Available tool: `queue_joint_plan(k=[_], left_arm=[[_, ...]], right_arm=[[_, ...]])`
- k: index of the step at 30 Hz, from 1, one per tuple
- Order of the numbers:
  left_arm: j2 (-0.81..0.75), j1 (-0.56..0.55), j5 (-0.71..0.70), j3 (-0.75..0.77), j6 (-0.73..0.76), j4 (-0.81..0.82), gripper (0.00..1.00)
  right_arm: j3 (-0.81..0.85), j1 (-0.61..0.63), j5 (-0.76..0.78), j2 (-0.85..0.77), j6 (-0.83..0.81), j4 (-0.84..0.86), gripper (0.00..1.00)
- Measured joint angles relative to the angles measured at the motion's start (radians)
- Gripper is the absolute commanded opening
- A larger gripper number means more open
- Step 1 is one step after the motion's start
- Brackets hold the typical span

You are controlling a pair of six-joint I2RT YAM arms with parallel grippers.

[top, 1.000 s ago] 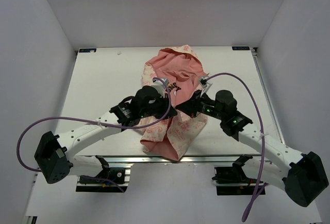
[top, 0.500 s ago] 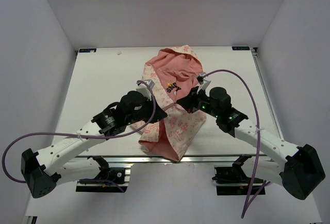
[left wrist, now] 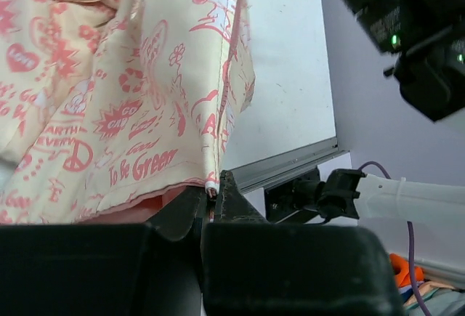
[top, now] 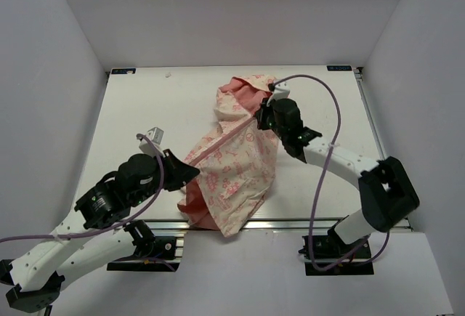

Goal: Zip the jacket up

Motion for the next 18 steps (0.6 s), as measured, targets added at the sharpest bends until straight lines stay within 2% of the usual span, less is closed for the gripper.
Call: queue_joint_plan(k=[7, 11, 18], left_arm=[[-0.013, 0.0, -0.055, -0.003, -0.046, -0.103, 0.0], [-0.013, 0.0, -0.075, -0.018, -0.061, -0.108, 0.0], [0.008, 0.001, -0.081, -0.123, -0.078, -0.025, 0.0]], right_arm=[[0.24, -0.163, 0.125, 0.279, -0.079, -0.002, 0.0], [0.439, -0.254, 0.164, 0.457, -0.113, -0.026, 0.0], [0.699, -0.291, 0.127, 0.638, -0.157, -0.085, 0.0]])
